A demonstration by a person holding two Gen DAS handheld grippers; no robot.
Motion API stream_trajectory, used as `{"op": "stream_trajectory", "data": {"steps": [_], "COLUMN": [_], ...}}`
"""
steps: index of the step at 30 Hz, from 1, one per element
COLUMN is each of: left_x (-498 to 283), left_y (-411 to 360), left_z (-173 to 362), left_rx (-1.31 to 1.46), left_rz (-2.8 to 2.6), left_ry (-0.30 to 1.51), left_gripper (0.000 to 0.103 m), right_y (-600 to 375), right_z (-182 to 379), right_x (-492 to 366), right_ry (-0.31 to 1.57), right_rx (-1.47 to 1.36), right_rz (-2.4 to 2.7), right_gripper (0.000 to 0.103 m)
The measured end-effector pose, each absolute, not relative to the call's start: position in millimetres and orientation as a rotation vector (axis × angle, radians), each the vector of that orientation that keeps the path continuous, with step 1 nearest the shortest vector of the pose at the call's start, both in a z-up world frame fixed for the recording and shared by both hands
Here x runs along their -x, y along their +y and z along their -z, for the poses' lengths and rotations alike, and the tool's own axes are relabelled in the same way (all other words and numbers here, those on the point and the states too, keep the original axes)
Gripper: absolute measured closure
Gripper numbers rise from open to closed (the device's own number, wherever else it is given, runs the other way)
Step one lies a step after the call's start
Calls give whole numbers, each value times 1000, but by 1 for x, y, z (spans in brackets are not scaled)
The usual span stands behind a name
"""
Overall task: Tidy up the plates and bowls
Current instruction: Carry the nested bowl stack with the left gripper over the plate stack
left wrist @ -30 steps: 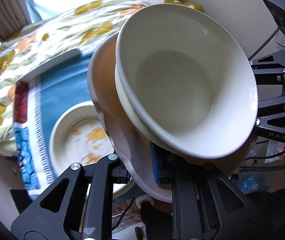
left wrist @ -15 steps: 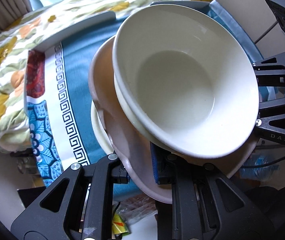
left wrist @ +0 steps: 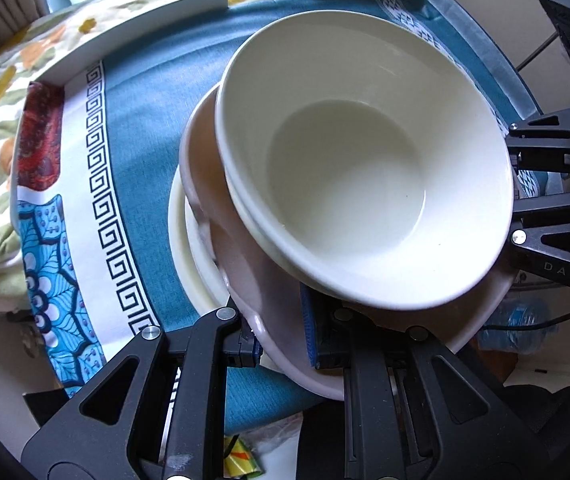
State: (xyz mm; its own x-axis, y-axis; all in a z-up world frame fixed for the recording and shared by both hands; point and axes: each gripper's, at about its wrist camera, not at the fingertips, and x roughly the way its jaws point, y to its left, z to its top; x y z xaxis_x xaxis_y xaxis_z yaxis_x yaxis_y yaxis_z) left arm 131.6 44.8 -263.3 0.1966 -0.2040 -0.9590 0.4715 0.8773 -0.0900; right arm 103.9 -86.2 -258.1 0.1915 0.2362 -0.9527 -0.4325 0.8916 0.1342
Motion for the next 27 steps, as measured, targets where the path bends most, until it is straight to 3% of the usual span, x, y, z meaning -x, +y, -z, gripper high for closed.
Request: {"op": "stream_trajectory", "data": {"steps": [16,27], "left_x": [-133,-140], "left_y": [43,48], "left_z": [262,250], "left_rx": [-310,-278], "left_rz": [452,478], "left_ry": [1262,1363], "left_gripper": [89,88], "right_y": [-88,-91], "right_z": [261,252], "right_x": [-104,-104], "right_ry": [1319,1340], "right_rx": [142,132], "right_rz": [-460,-428], "right_gripper": [87,85]}}
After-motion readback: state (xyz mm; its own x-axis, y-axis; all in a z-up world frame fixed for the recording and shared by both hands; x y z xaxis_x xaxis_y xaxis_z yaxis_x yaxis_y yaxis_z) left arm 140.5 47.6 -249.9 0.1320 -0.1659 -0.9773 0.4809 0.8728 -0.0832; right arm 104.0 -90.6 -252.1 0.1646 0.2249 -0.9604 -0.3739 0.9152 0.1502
